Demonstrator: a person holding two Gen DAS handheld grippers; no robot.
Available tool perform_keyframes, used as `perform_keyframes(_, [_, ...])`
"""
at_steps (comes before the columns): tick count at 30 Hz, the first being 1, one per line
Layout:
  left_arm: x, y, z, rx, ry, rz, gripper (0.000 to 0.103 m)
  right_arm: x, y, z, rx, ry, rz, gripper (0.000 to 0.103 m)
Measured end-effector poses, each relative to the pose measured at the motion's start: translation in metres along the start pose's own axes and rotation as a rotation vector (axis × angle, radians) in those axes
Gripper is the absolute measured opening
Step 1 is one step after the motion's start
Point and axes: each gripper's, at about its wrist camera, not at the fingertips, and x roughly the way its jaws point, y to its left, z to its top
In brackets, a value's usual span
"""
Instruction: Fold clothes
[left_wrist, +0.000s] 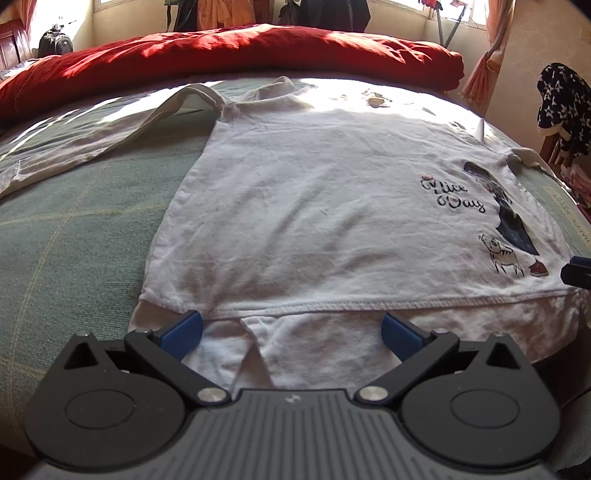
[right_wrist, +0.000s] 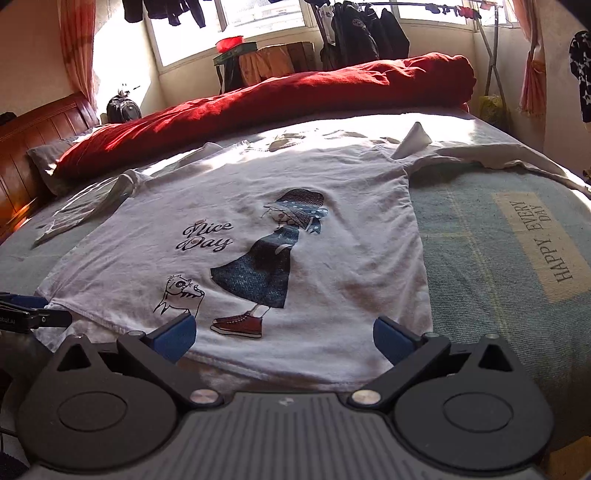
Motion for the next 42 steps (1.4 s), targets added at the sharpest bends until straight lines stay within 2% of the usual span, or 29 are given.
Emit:
perform_keyframes(2, [0.000, 0.001, 0.000, -0.002, -0.003, -0.003, 0.102, 0.016, 0.007, -0.007, -0.040, 0.063, -0.050, 0.103])
perform_keyframes(16, [-0.004, 0.003, 0.003, -0.022, -0.010, -0.016, 0.102, 0.021, 0.031, -0.007, -0.158, 0.100, -0.082, 0.103])
perform_keyframes(21, [-0.016, -0.012, 0.015, 0.036, -0.063, -0.094, 0.102, 0.023, 0.038, -0.005, -0.192, 0.118, -0.089, 0.103])
perform_keyframes(25, [-0.002, -0.021, 0.010, 0.054, -0.005, -0.069, 0.102, 0.025, 0.044, -0.003, -0.220, 0.133, -0.094, 0.103])
perform_keyframes(27, [0.002, -0.021, 0.003, 0.064, -0.001, -0.042, 0.102, 0.024, 0.043, -0.005, -0.213, 0.123, -0.092, 0.103])
perform_keyframes(30, [-0.002, -0.017, -0.004, 0.062, -0.011, -0.055, 0.102, 0.023, 0.040, -0.009, -0.201, 0.109, -0.088, 0.103])
perform_keyframes(36, [-0.009, -0.012, 0.000, 0.035, -0.009, -0.080, 0.102, 0.020, 0.038, -0.015, -0.194, 0.090, -0.090, 0.103])
perform_keyframes(42, [-0.014, -0.016, 0.019, 0.053, -0.067, -0.108, 0.102, 0.013, 0.039, -0.019, -0.211, 0.096, -0.099, 0.103])
